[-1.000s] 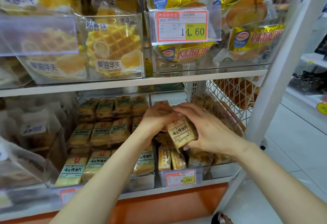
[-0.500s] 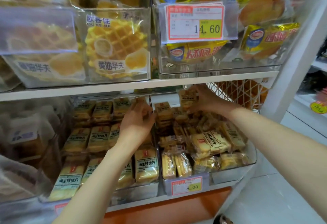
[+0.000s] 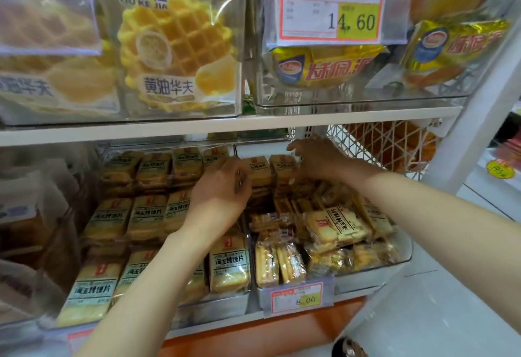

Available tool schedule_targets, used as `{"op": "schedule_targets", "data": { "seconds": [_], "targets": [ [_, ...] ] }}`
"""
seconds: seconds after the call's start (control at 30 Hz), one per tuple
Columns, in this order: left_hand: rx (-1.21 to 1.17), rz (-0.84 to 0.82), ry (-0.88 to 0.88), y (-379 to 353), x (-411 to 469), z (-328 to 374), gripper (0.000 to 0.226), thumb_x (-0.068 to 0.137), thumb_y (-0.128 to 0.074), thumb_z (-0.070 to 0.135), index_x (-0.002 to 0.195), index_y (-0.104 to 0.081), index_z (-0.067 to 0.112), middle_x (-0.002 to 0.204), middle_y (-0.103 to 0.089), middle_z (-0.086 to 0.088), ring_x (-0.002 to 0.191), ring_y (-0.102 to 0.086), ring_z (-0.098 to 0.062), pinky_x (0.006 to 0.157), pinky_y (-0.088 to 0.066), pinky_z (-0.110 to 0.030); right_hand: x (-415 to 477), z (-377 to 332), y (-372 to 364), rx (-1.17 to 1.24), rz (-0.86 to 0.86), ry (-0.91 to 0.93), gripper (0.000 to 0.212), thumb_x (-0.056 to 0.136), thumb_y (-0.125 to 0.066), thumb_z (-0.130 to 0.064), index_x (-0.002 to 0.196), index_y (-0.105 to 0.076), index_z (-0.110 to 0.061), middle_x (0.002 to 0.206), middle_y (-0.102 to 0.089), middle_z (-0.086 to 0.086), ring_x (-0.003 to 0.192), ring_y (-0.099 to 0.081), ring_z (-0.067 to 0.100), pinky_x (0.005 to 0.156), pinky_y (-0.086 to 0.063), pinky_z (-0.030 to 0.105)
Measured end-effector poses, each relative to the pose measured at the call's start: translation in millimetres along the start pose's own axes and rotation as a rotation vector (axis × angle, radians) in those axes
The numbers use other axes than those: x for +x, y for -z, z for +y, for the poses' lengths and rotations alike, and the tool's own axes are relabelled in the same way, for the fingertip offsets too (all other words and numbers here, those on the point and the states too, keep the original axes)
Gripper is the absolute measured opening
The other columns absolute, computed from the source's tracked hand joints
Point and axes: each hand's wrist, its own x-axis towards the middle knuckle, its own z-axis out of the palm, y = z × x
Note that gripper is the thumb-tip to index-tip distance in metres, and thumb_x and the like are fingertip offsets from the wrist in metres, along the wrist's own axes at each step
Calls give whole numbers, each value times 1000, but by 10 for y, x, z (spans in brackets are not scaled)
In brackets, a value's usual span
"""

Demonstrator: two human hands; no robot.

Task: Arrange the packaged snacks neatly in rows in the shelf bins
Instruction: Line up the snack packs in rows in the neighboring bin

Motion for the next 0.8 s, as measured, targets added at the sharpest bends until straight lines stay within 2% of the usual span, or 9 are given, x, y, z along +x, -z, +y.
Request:
{"op": "schedule_targets", "data": {
  "seconds": [0.07, 0.13, 0.23, 0.37, 0.43, 0.47, 0.53, 0.63, 0.8],
  "targets": [
    [96, -77, -65, -39, -15, 82, 19, 89, -55, 25, 108, -56, 23, 111, -55, 5, 106, -51, -16, 85, -48, -33, -139, -17, 94, 60, 48, 32, 39, 80, -70, -36, 115, -55, -29, 114, -60, -5, 111, -52, 19, 92, -39, 33],
    [190, -161, -95, -76, -11, 132, 26, 90, -56, 27, 115, -53, 21, 120, -50, 4, 118, -41, -18, 95, -39, -31, -319, -99, 165, 141, -40, 77, 20, 84, -67, -31, 102, -59, -33, 97, -59, -13, 95, -56, 10, 82, -45, 29],
    [203, -165, -61, -109, 23, 87, 28, 89, -57, 27, 116, -55, 20, 124, -49, 2, 123, -37, -19, 100, -33, -31, -532, -292, 150, 271, -230, 195, 26, 82, -70, -30, 107, -65, -25, 95, -60, -14, 89, -56, 5, 81, -45, 24],
    [73, -53, 56, -54, 57, 1, 16, 89, -56, 25, 105, -57, 22, 114, -54, 3, 110, -50, -19, 87, -47, -34, -502, -445, -2, 212, -302, 271, 37, 79, -71, -36, 114, -64, -25, 102, -60, -11, 91, -52, 4, 80, -41, 21],
    [54, -33, 56, -17, 54, -22, 13, 89, -56, 22, 102, -58, 20, 112, -54, 2, 106, -53, -18, 84, -50, -36, -437, -495, -86, 134, -339, 270, 39, 78, -71, -40, 114, -64, -27, 111, -62, -10, 97, -52, 6, 86, -42, 25],
    [57, -31, 45, -1, 49, -28, 12, 89, -56, 21, 101, -58, 19, 112, -55, 2, 105, -53, -18, 84, -50, -37, -408, -516, -112, 105, -338, 268, 38, 77, -71, -40, 112, -65, -26, 111, -62, -9, 100, -53, 8, 88, -43, 27],
    [55, -33, 32, 18, 49, -46, 13, 88, -57, 20, 101, -59, 19, 112, -55, 2, 103, -54, -17, 84, -51, -35, -370, -546, -119, 77, -302, 257, 30, 78, -71, -37, 105, -67, -24, 102, -62, -10, 97, -54, 9, 82, -43, 26],
    [32, -22, 33, 38, 64, -66, 13, 89, -58, 18, 101, -60, 17, 111, -55, 1, 98, -56, -15, 82, -50, -29, -329, -556, -98, 75, -200, 232, 16, 80, -70, -29, 93, -68, -21, 91, -59, -10, 91, -52, 9, 75, -34, 23],
    [-2, -26, 62, 72, 63, -100, 14, 89, -58, 19, 103, -60, 18, 113, -57, 0, 100, -58, -17, 84, -50, -30, -309, -529, -8, 196, -108, 160, 10, 78, -72, -22, 88, -72, -20, 92, -65, -8, 95, -56, 10, 84, -38, 24]
  ]
}}
